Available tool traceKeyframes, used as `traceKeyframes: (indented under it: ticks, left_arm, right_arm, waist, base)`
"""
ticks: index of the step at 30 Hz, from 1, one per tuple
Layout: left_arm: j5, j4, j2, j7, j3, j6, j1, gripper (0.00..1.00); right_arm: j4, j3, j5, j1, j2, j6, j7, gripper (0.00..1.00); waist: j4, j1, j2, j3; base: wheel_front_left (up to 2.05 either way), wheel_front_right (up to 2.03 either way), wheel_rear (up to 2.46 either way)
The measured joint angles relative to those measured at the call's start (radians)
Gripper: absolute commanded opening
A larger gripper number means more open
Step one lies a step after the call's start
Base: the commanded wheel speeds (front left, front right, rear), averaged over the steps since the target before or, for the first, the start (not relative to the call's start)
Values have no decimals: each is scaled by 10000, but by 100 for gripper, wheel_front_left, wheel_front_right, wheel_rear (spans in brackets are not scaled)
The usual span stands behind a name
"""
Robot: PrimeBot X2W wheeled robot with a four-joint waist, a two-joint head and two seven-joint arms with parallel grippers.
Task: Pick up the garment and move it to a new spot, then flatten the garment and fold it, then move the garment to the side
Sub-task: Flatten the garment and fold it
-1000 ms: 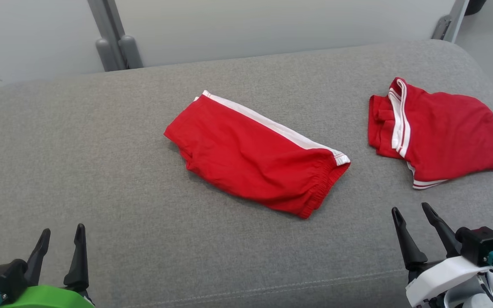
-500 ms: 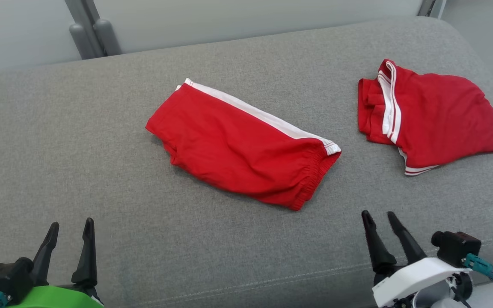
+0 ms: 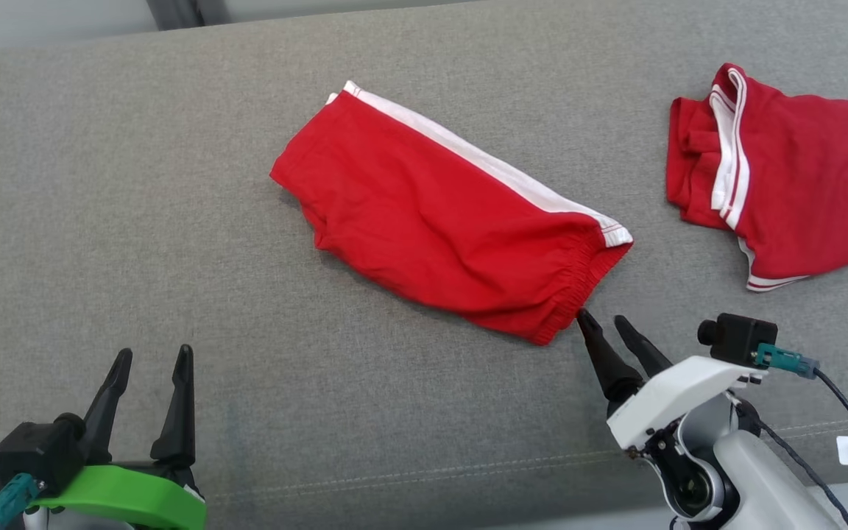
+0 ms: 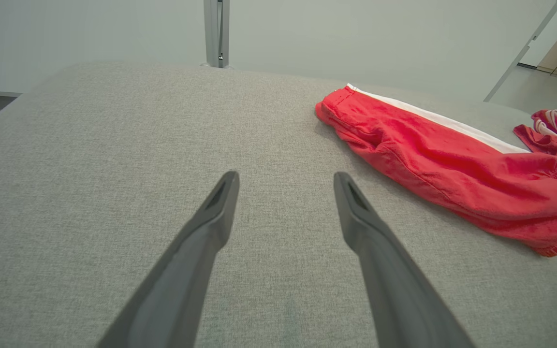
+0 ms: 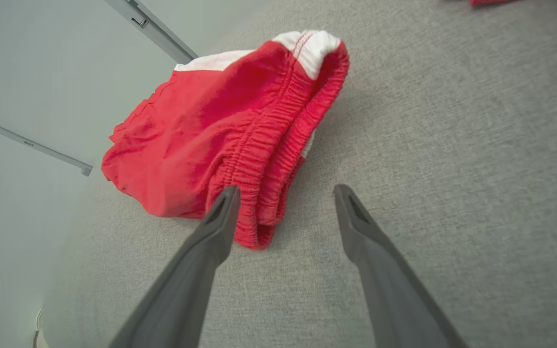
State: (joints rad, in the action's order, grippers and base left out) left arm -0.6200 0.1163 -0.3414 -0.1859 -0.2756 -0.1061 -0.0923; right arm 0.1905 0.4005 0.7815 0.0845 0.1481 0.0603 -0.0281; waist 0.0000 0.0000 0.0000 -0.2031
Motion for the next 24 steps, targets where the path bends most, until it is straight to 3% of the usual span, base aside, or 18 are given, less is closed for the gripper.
traceKeyframes:
  ticks: [10, 24]
  left_arm:
    - [0, -79, 176, 2, -173, 0, 130, 100]
    - [0, -86, 171, 4, -161, 0, 410, 100]
  right_arm:
    - [1093, 140, 397, 879, -401, -203, 834, 100]
    - [1898, -387, 2134, 1628, -842, -426, 1306, 100]
  waist:
    - [452, 0, 0, -385]
    - [634, 0, 0, -710]
  base:
    - [0, 0, 0]
    - [0, 0, 0]
